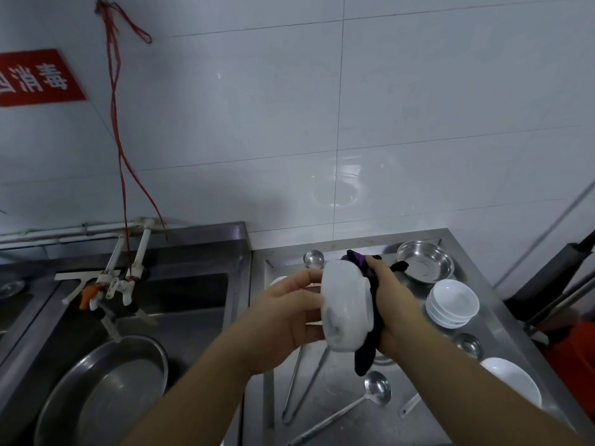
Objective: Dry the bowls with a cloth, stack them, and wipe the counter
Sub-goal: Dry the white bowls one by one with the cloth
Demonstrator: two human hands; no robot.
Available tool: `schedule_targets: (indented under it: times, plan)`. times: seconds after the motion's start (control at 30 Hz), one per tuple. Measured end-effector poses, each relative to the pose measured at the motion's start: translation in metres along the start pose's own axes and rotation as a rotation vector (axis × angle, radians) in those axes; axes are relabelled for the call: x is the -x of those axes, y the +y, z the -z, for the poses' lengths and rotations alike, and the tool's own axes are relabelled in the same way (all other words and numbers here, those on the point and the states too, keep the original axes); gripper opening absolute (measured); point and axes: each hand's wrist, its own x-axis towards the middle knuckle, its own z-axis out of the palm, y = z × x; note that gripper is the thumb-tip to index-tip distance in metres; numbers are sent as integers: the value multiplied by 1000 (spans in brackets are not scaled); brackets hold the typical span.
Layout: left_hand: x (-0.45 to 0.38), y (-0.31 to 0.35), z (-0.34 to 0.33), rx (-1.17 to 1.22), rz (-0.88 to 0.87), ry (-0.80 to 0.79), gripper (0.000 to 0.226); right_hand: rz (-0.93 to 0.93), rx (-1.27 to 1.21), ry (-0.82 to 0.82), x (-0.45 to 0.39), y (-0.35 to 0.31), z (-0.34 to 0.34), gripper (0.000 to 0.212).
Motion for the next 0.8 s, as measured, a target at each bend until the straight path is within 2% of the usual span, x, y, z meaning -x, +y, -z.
schedule_targets:
  times: [0.1, 0.2, 0.37, 0.57, 0.67, 0.8]
  plan:
    - [0, 9, -1, 0, 49, 77, 38, 60, 55, 15, -1, -2, -3, 42]
    - [0, 7, -1, 0, 37, 69, 34, 80, 38, 32, -1, -6, -5, 39]
    - [-7, -15, -5, 34, -101, 73, 43, -35, -86, -15, -2, -6, 0, 45]
    - [-14, -39, -24, 12, -185, 94, 37, -97, -171, -5, 2, 8, 3, 47]
    - [-13, -31, -19, -7, -145, 113, 38, -65, -97, 37, 1, 6, 11, 46]
    - [-13, -14, -7, 155, 12, 129, 36, -46, -28, 72, 2, -4, 12, 44]
